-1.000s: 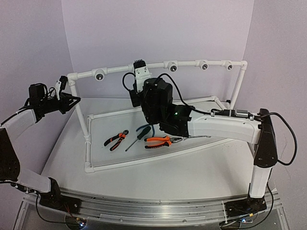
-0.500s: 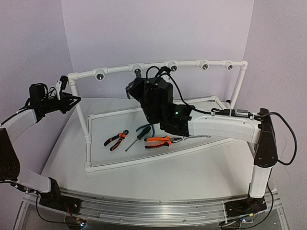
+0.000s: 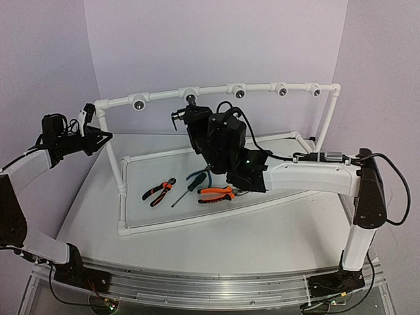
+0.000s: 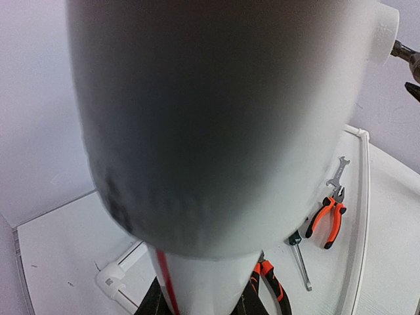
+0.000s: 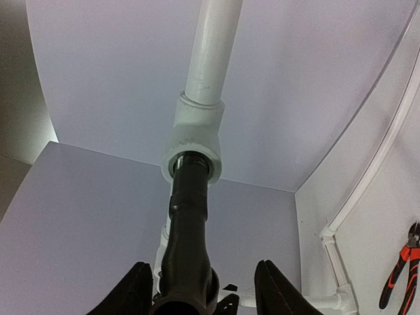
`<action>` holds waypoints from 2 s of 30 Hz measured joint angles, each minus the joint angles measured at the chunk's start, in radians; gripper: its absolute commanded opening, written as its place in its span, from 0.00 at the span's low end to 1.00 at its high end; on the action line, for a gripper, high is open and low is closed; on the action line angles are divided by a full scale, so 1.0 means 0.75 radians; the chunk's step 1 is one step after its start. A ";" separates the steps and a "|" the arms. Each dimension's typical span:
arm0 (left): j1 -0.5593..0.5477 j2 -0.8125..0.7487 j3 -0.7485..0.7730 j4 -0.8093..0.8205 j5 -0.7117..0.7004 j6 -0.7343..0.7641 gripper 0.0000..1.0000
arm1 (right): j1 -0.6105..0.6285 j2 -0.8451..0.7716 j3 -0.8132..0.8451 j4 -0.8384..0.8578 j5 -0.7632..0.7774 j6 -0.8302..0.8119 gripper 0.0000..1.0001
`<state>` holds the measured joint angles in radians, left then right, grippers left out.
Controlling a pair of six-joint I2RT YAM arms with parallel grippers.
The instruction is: Install the water faucets
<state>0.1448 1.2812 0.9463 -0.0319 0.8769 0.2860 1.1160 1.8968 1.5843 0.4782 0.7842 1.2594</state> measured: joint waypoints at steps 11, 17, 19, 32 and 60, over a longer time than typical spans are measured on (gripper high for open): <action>-0.001 0.001 0.000 0.000 0.001 0.001 0.00 | 0.025 -0.198 -0.151 -0.003 -0.134 -0.205 0.98; -0.001 0.003 0.000 0.001 0.001 0.002 0.00 | 0.093 -0.529 -0.327 -0.153 -0.101 -0.517 0.94; -0.001 0.003 0.000 0.001 0.001 0.002 0.00 | 0.095 -0.599 -0.334 -0.260 -0.080 -0.687 0.94; -0.010 0.004 0.000 0.009 -0.007 0.003 0.00 | 0.117 -0.417 0.011 -0.655 -0.006 -2.844 0.95; -0.015 0.012 0.004 0.018 -0.008 0.005 0.00 | -0.034 0.001 0.237 -0.505 -0.096 -3.880 0.58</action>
<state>0.1333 1.2900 0.9493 -0.0185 0.8711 0.2897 1.0908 1.8976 1.7618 0.0998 0.7124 -1.6505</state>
